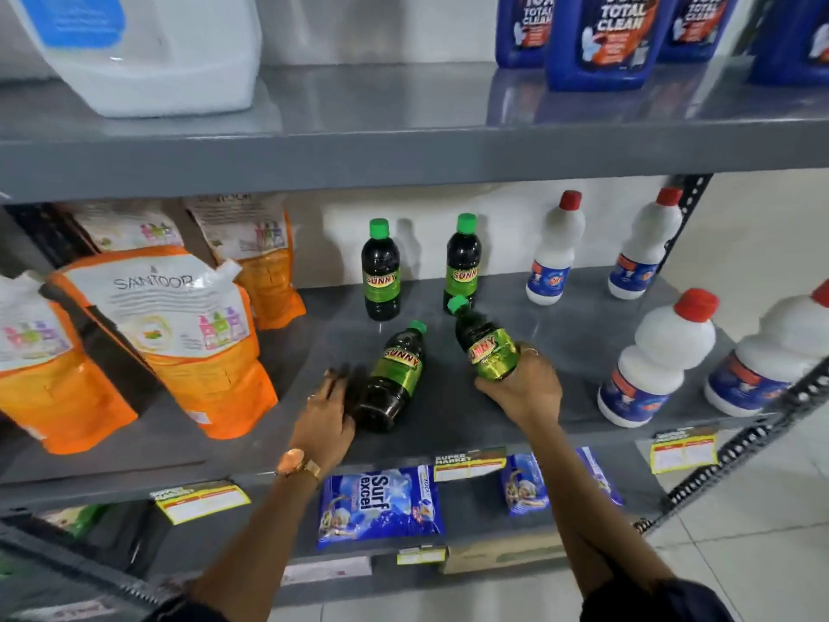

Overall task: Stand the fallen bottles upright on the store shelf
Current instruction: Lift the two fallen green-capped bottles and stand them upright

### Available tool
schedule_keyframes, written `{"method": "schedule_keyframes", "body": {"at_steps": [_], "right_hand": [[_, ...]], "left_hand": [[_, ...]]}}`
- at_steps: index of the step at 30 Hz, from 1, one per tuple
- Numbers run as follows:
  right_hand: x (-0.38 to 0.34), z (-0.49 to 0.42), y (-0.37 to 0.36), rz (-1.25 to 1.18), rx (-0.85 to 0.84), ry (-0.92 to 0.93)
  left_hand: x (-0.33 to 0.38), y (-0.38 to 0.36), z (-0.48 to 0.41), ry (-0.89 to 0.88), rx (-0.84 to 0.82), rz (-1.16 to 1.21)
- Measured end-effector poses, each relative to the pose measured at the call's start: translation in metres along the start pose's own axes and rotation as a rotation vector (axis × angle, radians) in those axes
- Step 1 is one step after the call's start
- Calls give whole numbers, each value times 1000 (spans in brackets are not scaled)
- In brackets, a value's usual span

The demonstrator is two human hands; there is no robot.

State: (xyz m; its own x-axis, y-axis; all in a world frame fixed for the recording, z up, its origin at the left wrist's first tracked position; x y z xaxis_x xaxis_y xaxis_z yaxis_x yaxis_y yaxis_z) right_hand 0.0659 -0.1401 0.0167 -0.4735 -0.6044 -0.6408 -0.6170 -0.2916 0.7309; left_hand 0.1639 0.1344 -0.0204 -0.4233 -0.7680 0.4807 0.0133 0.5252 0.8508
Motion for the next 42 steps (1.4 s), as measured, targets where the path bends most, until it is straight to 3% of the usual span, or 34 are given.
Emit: {"method": "schedule_keyframes", "body": {"at_steps": [4, 7, 15, 21, 42], "right_hand": [[1, -9, -19, -485, 98, -12], [-1, -20, -29, -607, 97, -34], [11, -30, -32, -597, -64, -3], [5, -12, -38, -540, 131, -77], [42, 77, 1, -456, 339, -123]], "left_hand": [[-3, -1, -1, -23, 56, 15], [-4, -1, -1, -21, 68, 23], [-5, -4, -2, -32, 67, -2], [-6, -3, -1, -51, 71, -5], [-2, -3, 2, -81, 93, 36]]}}
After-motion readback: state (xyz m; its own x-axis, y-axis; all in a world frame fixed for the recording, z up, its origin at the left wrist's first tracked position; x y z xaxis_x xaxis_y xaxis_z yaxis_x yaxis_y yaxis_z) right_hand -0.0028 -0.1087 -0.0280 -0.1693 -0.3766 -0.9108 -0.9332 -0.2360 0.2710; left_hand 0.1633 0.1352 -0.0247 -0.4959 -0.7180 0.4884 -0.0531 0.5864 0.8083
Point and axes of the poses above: each hand's wrist, its own z-axis away from the middle knuckle, its own y-axis out of the back of the hand, x = y × z, the point moved 4 cm from there along -z, towards the middle knuckle, and after that the axes turned 8 degrees about x, right-handed, at the moved point
